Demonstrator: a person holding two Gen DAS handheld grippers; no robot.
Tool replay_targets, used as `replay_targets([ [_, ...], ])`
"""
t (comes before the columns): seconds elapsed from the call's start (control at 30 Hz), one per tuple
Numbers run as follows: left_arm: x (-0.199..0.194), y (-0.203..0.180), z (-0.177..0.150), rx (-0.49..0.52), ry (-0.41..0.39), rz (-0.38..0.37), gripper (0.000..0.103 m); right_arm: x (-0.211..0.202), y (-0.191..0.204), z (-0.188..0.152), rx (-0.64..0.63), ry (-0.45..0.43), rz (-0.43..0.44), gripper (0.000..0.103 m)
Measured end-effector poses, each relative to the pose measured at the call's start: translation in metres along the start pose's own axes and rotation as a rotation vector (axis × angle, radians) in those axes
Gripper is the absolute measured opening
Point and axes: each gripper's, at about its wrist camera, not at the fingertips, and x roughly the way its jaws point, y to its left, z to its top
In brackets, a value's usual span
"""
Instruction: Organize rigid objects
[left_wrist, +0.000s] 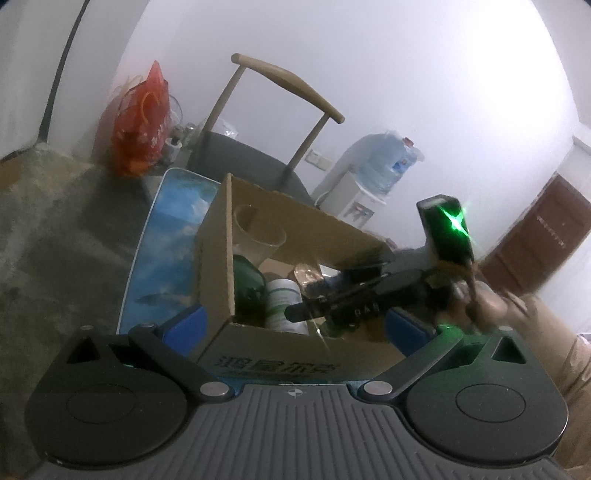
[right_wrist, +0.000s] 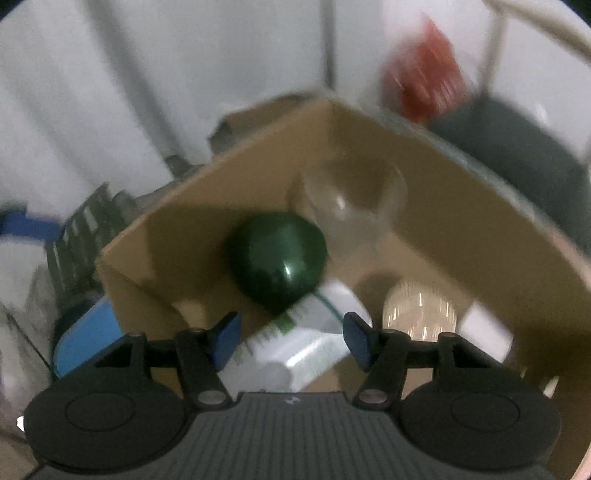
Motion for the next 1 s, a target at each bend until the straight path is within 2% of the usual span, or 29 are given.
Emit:
replay_targets([
  [0.07,0.000,0.002,0.000,0.001,-0.001,-0.011,0.103,-0.001,-0.010,0.001,0.130,0.046,0.059,0.062],
  [0.13,0.000,0.003,0.000,0.002,-0.004,-0.025,0.103,-0.003,-0.014,0.002,0.204,0.077,0.059,0.060],
  [0.3,-0.002,0.008,0.000,0.000,-0.008,-0.055,0.103,0.016,-0.006,0.019,0.230,0.189,-0.081,0.050],
  [0.4,-0.005,0.012,0.001,-0.015,-0.014,-0.067,0.103,0.037,-0.005,0.030,0.245,0.229,-0.166,0.061],
  [0.43,-0.007,0.012,0.000,-0.016,-0.017,-0.074,0.103,0.046,-0.008,0.031,0.259,0.236,-0.195,0.061],
  [0.5,-0.012,0.012,-0.001,-0.014,-0.030,-0.085,0.103,0.058,-0.018,0.027,0.303,0.261,-0.192,0.058],
  [0.57,-0.016,0.013,-0.001,-0.016,-0.038,-0.087,0.103,0.047,-0.017,0.021,0.292,0.214,-0.179,0.057],
  [0.67,-0.019,0.017,-0.002,-0.022,-0.045,-0.075,0.103,0.014,-0.016,0.009,0.274,0.092,-0.142,0.057],
  [0.83,-0.015,0.021,0.001,-0.041,-0.049,-0.078,0.103,-0.036,-0.005,-0.022,0.189,-0.184,-0.112,0.057],
  [0.93,-0.015,0.018,0.001,-0.032,-0.044,-0.076,0.103,-0.046,-0.001,-0.029,0.154,-0.289,-0.102,0.057],
  [1.0,-0.016,0.014,-0.001,-0.023,-0.041,-0.072,0.103,-0.047,-0.002,-0.033,0.130,-0.325,-0.102,0.057],
])
